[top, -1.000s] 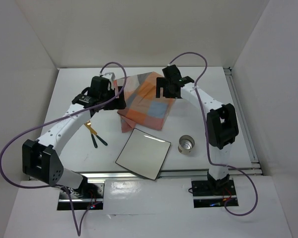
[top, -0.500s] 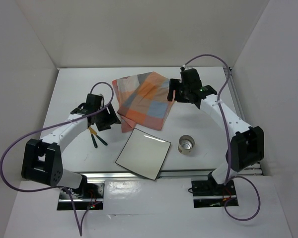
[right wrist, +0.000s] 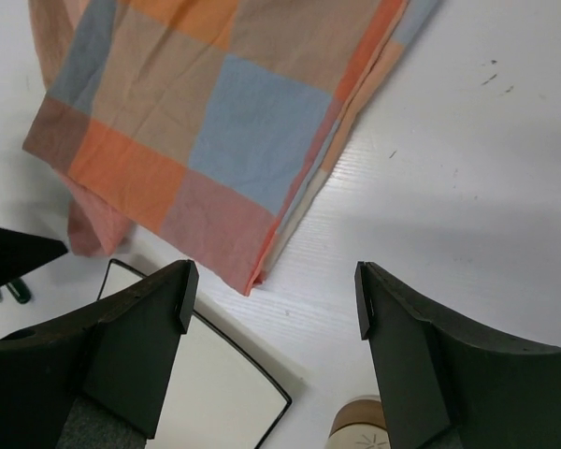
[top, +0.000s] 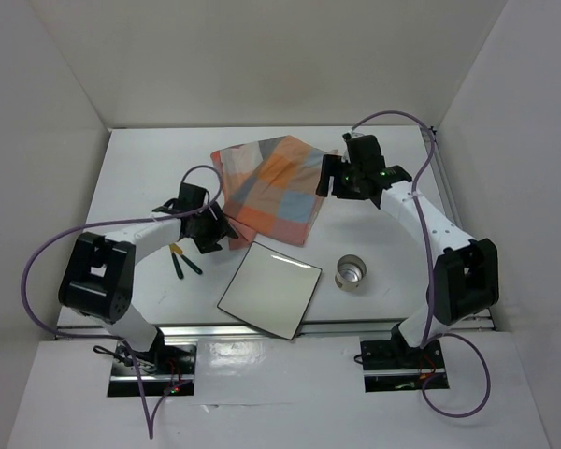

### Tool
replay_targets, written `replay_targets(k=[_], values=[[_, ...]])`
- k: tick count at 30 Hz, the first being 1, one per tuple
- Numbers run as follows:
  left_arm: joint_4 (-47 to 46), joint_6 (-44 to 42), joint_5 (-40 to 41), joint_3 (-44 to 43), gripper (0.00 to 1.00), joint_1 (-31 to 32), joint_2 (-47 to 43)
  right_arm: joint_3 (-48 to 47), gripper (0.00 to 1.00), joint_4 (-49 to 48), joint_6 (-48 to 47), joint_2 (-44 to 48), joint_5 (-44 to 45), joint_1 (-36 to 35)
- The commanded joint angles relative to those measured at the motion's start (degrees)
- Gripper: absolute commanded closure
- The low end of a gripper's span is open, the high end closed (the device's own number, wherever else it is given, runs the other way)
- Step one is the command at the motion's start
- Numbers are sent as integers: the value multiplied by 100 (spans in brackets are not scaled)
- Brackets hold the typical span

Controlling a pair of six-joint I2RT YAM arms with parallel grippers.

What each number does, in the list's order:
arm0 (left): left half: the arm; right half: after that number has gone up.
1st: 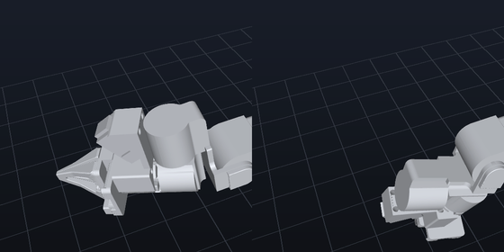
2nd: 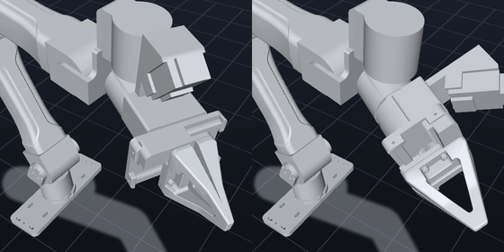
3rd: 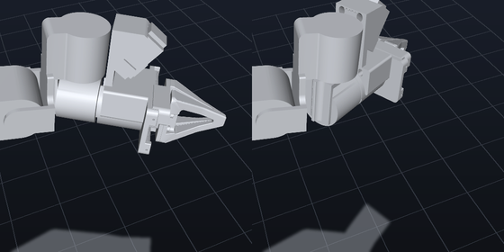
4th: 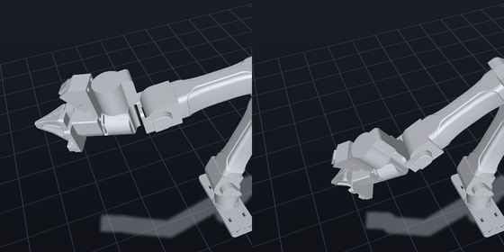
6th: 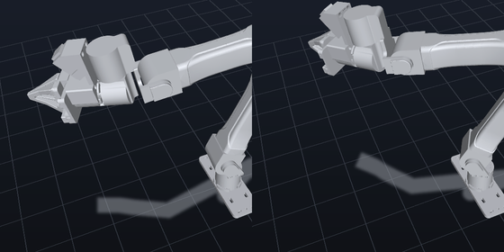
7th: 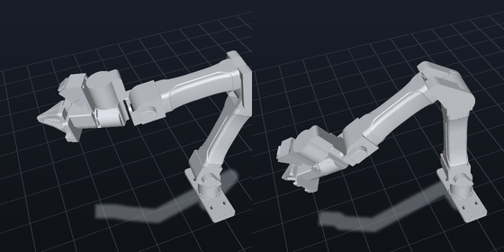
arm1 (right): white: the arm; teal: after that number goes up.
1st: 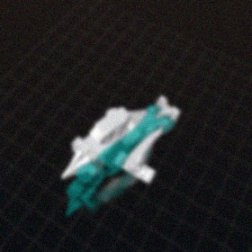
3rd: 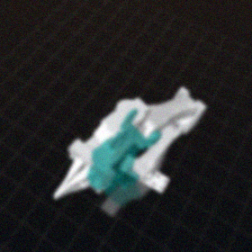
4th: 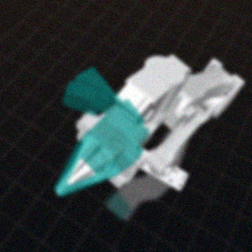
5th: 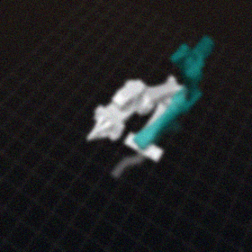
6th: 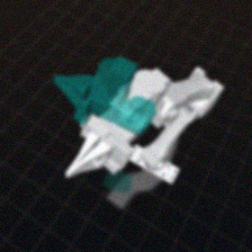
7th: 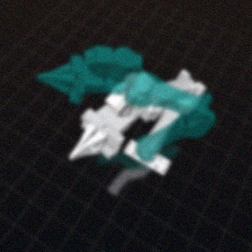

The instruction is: Set the dinner table for one person

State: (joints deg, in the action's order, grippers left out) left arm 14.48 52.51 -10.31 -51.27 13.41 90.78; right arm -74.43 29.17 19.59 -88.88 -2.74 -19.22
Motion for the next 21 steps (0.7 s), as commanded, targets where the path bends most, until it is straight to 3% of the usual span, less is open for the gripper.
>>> replay_targets(k=[1, 10, 14, 15, 16, 21], values=[[-200, 137, 413, -173, 26, 240, 159, -1, 20, -227, -114, 284, -313, 33], [-322, 295, 731, -103, 31, 426, 598, 139, 20, -52, -96, 231, -683, 85], [-376, 295, 732, -243, 65, 426, 897, 543, 20, -183, 404, 231, -1034, 85], [-158, 216, 732, -444, 94, 478, 958, 640, 20, -253, 553, 170, -1218, 85], [53, 216, 836, -568, 100, 478, 1020, 876, 19, -323, 894, 169, -1316, 85], [442, 163, 1293, -736, 100, 601, 741, 1712, 19, -1183, 1986, 4, -1501, 138]])
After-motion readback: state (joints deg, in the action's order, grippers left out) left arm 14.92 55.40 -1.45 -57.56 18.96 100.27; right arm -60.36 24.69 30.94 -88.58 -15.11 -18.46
